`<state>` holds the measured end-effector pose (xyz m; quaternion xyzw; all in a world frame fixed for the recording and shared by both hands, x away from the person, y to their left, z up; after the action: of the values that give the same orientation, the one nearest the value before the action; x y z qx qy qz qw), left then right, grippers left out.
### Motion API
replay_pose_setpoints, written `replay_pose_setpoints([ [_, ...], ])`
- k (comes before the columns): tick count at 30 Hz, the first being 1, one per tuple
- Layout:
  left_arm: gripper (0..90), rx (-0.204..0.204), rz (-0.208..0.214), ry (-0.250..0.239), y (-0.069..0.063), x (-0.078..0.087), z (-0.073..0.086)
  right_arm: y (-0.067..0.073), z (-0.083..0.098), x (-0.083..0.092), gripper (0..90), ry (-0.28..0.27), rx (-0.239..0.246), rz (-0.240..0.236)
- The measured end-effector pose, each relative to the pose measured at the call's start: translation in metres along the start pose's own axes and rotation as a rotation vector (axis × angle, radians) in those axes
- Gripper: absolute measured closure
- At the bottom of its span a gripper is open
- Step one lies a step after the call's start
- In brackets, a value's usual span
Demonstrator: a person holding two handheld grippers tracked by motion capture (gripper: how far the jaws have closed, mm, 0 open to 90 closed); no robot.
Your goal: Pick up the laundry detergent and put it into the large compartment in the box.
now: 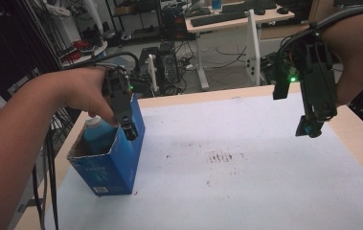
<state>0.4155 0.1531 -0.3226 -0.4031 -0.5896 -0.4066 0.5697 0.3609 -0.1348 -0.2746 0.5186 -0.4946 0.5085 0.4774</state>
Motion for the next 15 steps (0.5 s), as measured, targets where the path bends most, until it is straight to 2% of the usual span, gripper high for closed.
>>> replay_pose_setpoints([
  [4, 1.6, -0.027, 0.007, 0.004, -0.002, -0.004, -0.006, 0.000, 0.000, 0.000, 3.5, 0.002, 0.000, -0.002],
  [6, 1.6, -0.057, 0.010, 0.005, -0.004, -0.007, -0.012, 0.001, 0.000, 0.000, 3.5, 0.011, -0.014, -0.004],
  [7, 1.7, -0.067, 0.012, 0.006, -0.005, -0.009, -0.014, 0.000, -0.001, -0.001, 3.5, 0.006, -0.004, -0.004],
  [10, 1.6, -0.090, 0.014, 0.009, -0.006, -0.014, -0.018, 0.000, -0.001, -0.001, 3.5, 0.015, -0.017, -0.007],
  [12, 1.6, -0.105, 0.004, 0.008, -0.005, -0.018, -0.021, -0.002, -0.002, -0.002, 3.5, 0.009, -0.006, -0.008],
  [14, 1.7, -0.105, 0.004, 0.008, -0.005, -0.018, -0.021, -0.001, -0.002, -0.002, 3.5, 0.016, -0.021, -0.008],
  [15, 1.7, -0.114, 0.010, 0.008, -0.005, -0.023, -0.024, -0.002, -0.003, -0.002, 3.5, 0.010, -0.006, -0.009],
])
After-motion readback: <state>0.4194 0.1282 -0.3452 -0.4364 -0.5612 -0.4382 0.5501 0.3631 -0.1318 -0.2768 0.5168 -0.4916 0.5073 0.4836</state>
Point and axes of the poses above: each handheld gripper's, and its own axes: x roughly backward along the jaws, z roughly out of its underside, y roughly to its left, the point moved 9 cm from there along -x, roughly forward along the jaws, and after that the axes turned 3 degrees about -y, right-handed, at the moved point
